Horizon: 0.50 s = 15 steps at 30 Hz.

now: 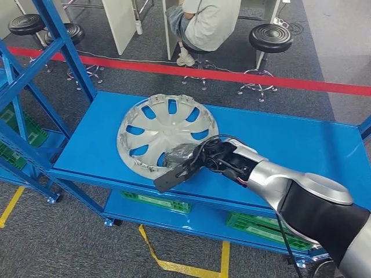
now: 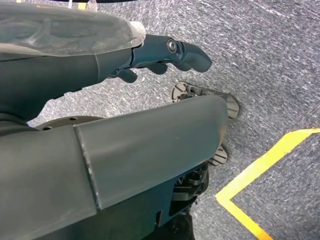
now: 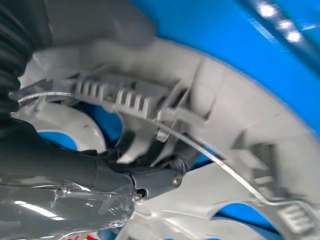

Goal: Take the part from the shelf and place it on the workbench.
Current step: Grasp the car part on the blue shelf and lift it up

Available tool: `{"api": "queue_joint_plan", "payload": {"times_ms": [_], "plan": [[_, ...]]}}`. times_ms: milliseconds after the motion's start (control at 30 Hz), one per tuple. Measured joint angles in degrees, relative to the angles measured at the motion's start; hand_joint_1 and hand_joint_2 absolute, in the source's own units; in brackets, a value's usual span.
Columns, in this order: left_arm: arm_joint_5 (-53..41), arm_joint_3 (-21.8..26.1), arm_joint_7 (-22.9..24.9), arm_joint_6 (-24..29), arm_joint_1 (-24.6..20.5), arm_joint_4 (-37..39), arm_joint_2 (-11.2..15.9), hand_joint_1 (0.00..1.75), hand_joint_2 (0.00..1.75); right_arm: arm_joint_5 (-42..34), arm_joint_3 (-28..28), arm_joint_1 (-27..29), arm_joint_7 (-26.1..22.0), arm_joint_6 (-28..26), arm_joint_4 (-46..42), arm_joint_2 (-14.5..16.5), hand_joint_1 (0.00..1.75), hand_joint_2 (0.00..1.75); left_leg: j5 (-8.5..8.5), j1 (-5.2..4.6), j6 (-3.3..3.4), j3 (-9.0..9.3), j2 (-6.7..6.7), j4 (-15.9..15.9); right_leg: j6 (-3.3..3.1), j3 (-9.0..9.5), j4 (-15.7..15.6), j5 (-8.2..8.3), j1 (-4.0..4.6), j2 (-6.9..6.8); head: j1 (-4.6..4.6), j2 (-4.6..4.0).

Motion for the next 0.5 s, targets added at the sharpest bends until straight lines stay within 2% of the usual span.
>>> {"api": "queue_joint_plan", "payload": {"times_ms": [200,367,500], "plan": [[0.0,0.0,0.0,0.0,0.0,0.0,0.0,0.00,0.00,0.0,0.4,-0.3,0.0,0.0,0.4,0.4,1.51,1.75,0.00,0.00,0.00,0.01,-0.02,0.0,0.00,0.03,0.0,0.00,0.00,-0.03,0.01,0.00],[0.1,0.0,0.0,0.0,-0.1,0.0,0.0,0.00,0.00,-0.1,0.4,-0.3,0.0,0.1,0.7,0.5,1.69,1.75,0.00,0.00,0.00,0.02,-0.02,0.0,0.00,0.04,0.0,0.00,0.00,-0.03,0.00,0.00],[0.3,0.0,0.0,0.2,-0.1,0.0,0.0,0.00,0.00,-0.3,0.5,-0.3,-0.3,0.1,1.0,0.5,1.73,1.75,0.00,0.00,0.00,0.01,-0.02,0.0,0.00,0.04,0.0,0.00,0.00,-0.03,-0.01,0.00]]}}
